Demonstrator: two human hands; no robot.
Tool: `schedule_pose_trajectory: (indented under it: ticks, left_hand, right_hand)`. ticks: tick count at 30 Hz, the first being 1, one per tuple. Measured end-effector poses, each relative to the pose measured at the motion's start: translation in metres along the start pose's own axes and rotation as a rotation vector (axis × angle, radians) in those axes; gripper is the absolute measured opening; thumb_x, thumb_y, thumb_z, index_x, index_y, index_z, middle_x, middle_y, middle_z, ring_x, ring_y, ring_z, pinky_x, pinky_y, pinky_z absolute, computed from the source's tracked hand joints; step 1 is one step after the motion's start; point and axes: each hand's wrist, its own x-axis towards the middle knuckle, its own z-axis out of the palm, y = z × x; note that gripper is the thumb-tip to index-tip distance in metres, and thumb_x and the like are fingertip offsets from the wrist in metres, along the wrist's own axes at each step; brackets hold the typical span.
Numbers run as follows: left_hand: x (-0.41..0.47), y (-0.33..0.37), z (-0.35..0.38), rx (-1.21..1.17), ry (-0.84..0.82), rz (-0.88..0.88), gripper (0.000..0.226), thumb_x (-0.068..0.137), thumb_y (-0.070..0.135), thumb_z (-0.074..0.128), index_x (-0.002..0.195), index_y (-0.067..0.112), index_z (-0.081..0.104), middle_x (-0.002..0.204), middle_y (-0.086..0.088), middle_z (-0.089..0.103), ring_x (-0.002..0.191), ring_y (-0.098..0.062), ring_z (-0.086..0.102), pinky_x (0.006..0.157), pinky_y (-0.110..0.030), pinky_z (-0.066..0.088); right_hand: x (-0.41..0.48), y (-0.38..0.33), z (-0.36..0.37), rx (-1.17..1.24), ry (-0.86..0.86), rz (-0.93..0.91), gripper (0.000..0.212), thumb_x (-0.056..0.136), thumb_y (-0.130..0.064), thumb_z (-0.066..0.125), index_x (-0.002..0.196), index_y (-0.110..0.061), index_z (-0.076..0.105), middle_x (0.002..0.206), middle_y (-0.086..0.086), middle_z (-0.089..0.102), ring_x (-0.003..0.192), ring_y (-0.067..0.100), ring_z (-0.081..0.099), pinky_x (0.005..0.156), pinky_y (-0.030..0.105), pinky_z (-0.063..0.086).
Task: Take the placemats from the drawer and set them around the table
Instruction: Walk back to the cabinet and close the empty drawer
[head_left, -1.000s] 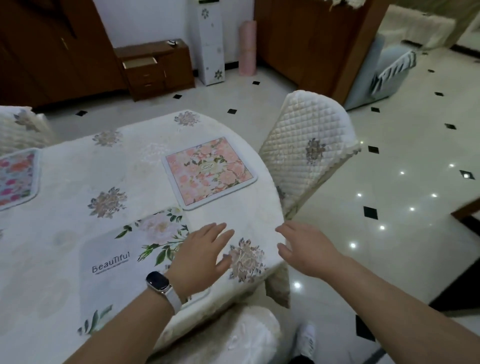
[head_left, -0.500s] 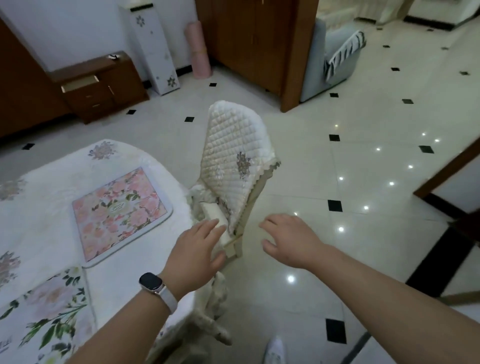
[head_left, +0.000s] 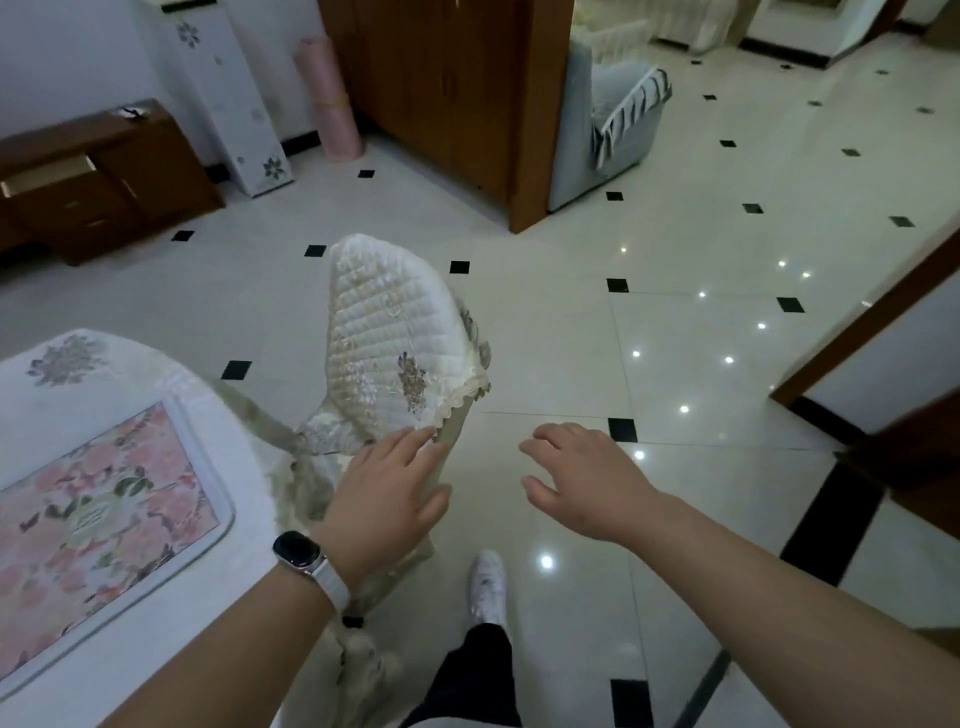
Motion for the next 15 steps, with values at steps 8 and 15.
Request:
schedule_pose_trajectory:
  ticks: [8, 15]
  left_hand:
    - [0.148, -0.031, 0.018, -0.082, 0.026, 0.080, 0.050, 0.090, 0.049, 0.042, 0.129, 0.022, 0.058, 0.135, -0.001, 0.057, 0.126, -0.025, 0.050, 0.100, -0.043, 0.044]
    - [0.271, -0.045, 0.018, -0.119, 0.025, 0.186, 0.052, 0.090, 0.051, 0.042, 0.131, 0.023, 0.055, 0.138, -0.003, 0.055, 0.126, -0.025, 0.050, 0.099, -0.043, 0.042]
  right_hand:
    - [0.102, 0.076, -0.038, -0.019, -0.033, 0.075, 0.070, 0.083, -0.057, 0.018, 0.133, -0.021, 0.052, 0.133, 0.002, 0.052, 0.121, 0.024, 0.048, 0.096, 0.038, 0.039]
    - [0.177, 0.134, -0.075, -0.041, -0.004, 0.154, 0.066, 0.085, -0.057, 0.021, 0.133, -0.023, 0.050, 0.137, 0.001, 0.050, 0.123, 0.022, 0.046, 0.099, 0.038, 0.038]
